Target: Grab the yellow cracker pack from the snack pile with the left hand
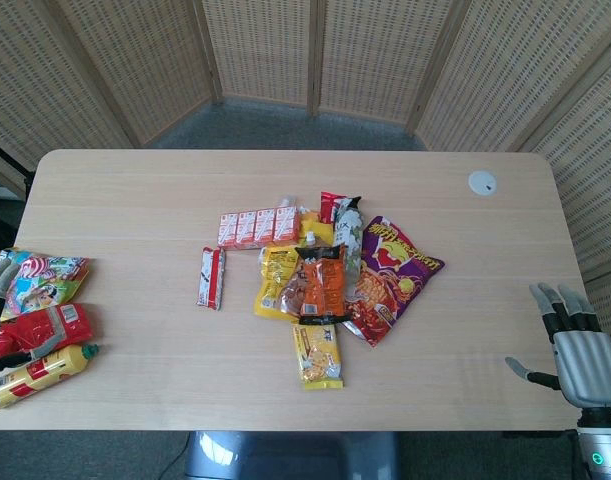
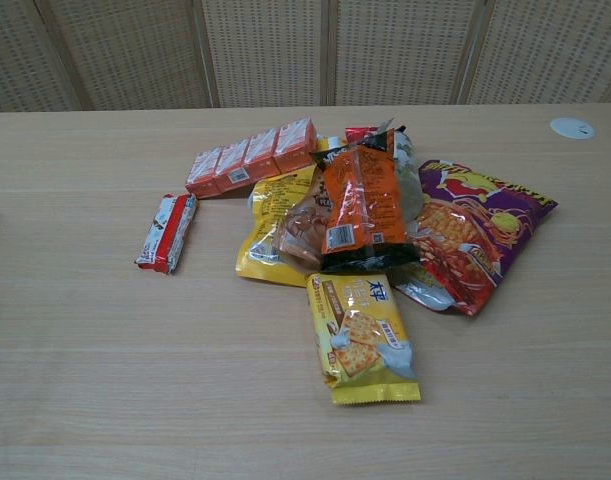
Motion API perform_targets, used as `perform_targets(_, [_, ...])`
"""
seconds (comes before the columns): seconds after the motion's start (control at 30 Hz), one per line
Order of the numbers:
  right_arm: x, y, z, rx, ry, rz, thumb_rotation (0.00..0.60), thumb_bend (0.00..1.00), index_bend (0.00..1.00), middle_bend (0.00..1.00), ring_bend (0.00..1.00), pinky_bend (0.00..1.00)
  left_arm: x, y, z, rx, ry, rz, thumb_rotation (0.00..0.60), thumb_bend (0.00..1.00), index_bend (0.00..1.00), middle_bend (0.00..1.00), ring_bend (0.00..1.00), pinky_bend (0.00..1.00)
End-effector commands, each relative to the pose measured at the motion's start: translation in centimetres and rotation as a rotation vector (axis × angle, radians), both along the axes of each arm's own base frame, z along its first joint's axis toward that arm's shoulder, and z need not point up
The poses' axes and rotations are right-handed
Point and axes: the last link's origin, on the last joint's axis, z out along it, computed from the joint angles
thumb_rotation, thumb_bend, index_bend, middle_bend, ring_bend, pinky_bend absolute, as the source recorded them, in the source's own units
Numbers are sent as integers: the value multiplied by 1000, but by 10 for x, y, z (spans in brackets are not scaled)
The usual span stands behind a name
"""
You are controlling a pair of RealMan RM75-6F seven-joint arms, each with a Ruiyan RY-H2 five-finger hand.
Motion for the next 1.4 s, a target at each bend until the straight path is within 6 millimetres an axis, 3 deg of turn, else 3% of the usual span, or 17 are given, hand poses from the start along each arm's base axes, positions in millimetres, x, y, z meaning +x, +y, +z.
perform_targets(0.03, [-1,1,1,0,-4,-5,477,0,0,0,0,0,0,-1,-2,-8,9,1,282,0,0,0,0,0])
perform_targets(0.4, [0,1,6,-18,-32,-4,479,0,0,0,0,0,11,7,-16,-83,31,-51,284,0,0,0,0,0])
perform_targets(0.73, [2,-3,7,-22,-57,-5,479,0,0,0,0,0,63,53,-23,-262,178,-289,291,0,0,0,0,0])
perform_targets(0.9, [1,-3,8,-21,-64,-7,479,0,0,0,0,0,79,67,-26,-331,272,-362,292,0,0,0,0,0])
perform_targets(1.2, [2,-2,11,-28,-80,0,484,0,0,0,0,0,122,89,-61,-472,397,-751,293,0,0,0,0,0])
perform_targets(1.4, [0,-2,13,-35,-91,-4,494,0,0,0,0,0,141,107,-89,-523,504,-852,290,0,0,0,0,0])
